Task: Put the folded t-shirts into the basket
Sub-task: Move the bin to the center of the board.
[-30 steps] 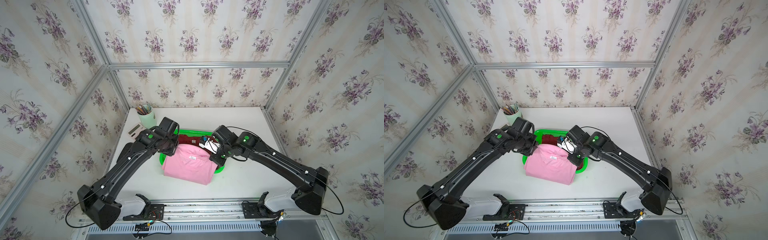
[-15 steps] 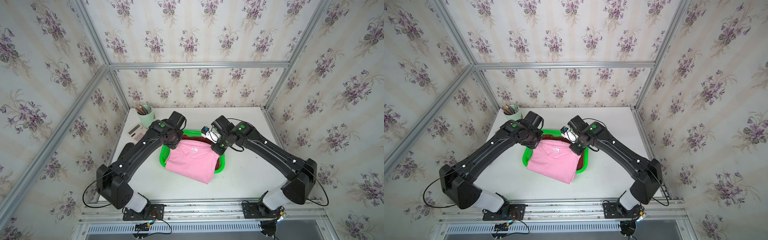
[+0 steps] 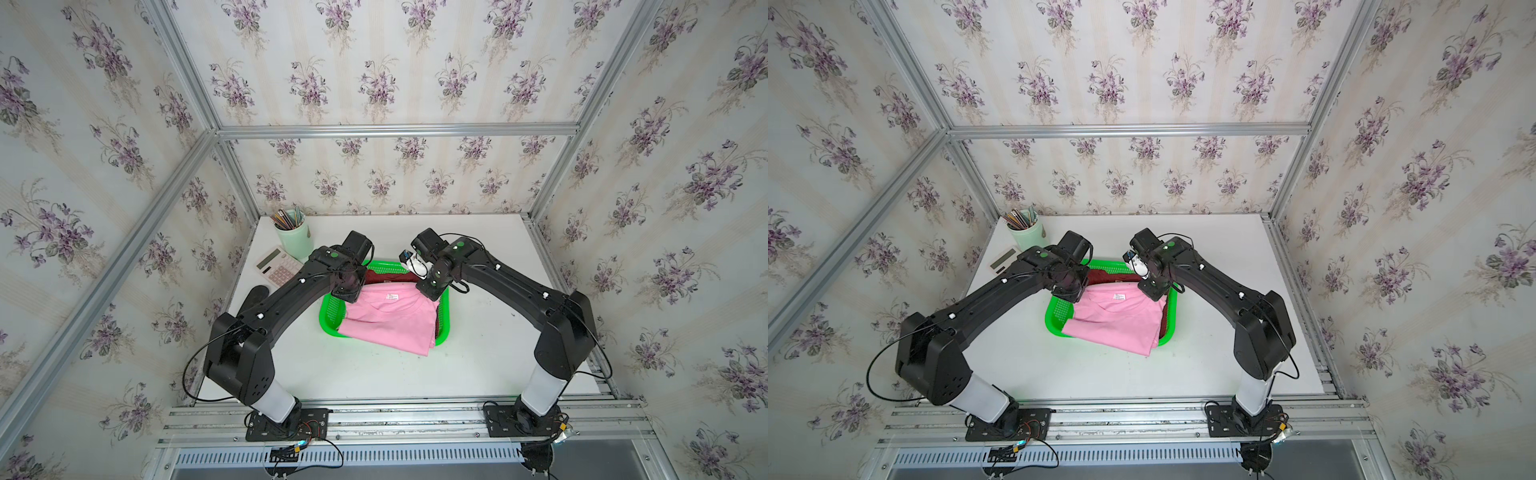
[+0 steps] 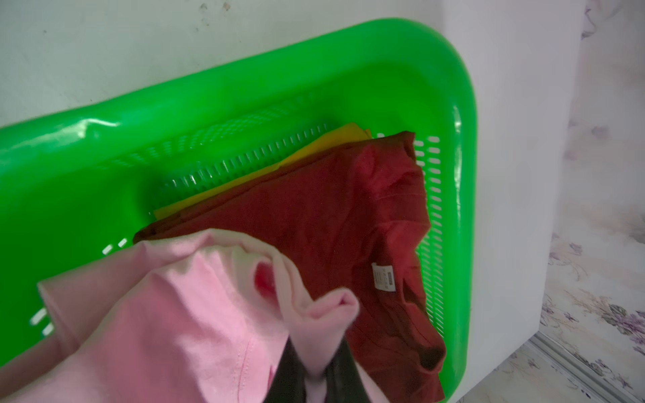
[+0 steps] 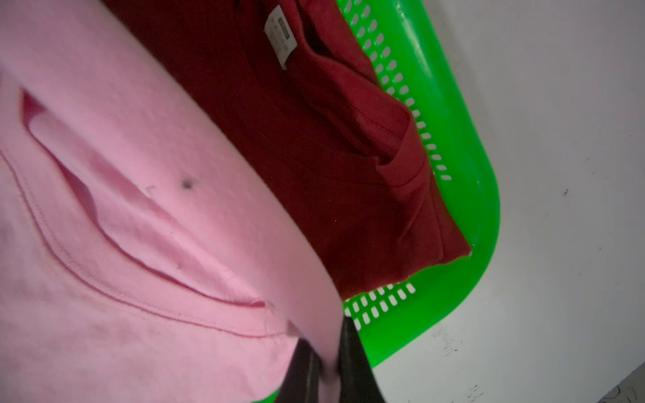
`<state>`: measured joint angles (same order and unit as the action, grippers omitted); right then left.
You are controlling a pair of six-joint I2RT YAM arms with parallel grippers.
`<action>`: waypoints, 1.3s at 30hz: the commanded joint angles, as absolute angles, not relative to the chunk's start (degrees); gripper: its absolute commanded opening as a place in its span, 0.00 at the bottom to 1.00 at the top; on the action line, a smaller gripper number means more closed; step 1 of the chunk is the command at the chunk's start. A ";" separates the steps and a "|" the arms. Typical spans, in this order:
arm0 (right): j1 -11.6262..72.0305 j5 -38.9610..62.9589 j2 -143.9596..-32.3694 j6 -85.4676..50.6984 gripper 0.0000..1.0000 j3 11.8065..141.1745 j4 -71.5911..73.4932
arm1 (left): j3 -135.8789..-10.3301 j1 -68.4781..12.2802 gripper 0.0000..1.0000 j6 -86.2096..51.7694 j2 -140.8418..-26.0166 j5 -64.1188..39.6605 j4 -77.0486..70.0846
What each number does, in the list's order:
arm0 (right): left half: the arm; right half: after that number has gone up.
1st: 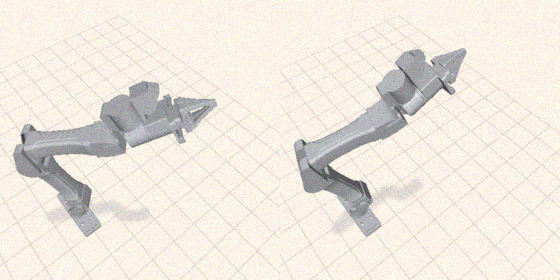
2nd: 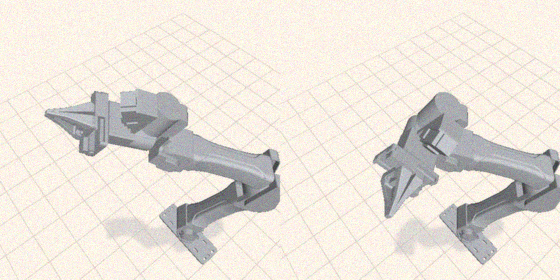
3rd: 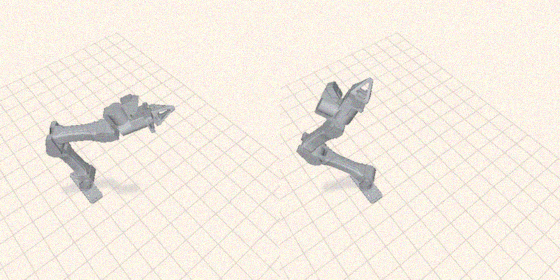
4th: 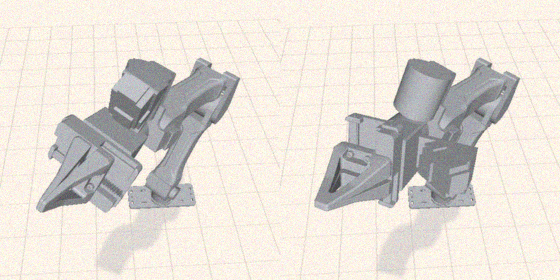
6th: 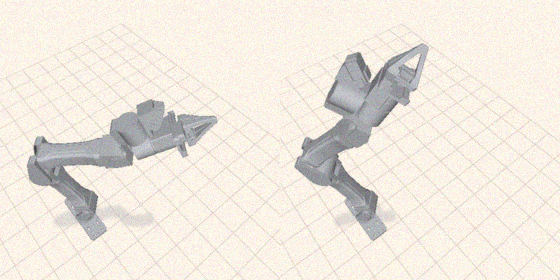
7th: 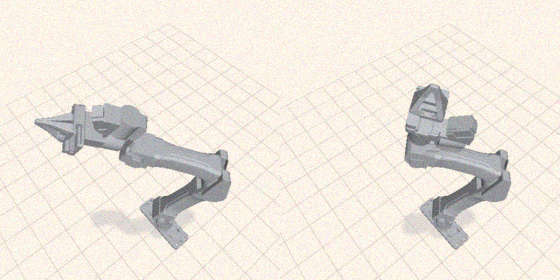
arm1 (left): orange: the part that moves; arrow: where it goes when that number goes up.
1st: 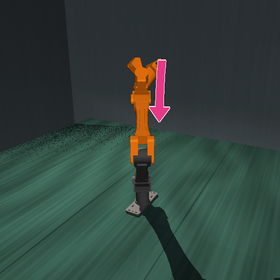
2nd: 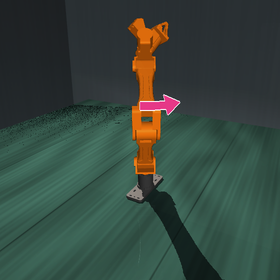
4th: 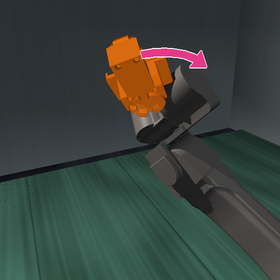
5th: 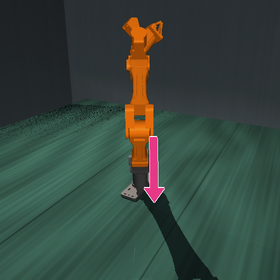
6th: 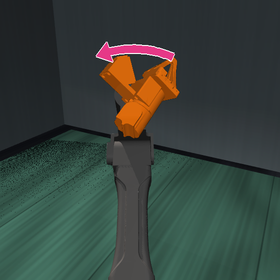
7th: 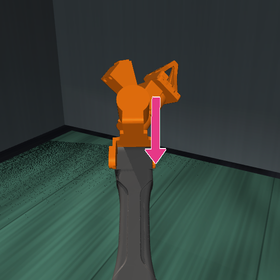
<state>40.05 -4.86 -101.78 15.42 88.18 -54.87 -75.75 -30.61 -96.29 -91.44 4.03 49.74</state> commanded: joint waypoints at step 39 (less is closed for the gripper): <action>35.38 -13.89 -94.85 2.84 0.50 86.28 -43.46 | -88.66 -25.83 0.96 -73.94 -94.38 14.02 47.84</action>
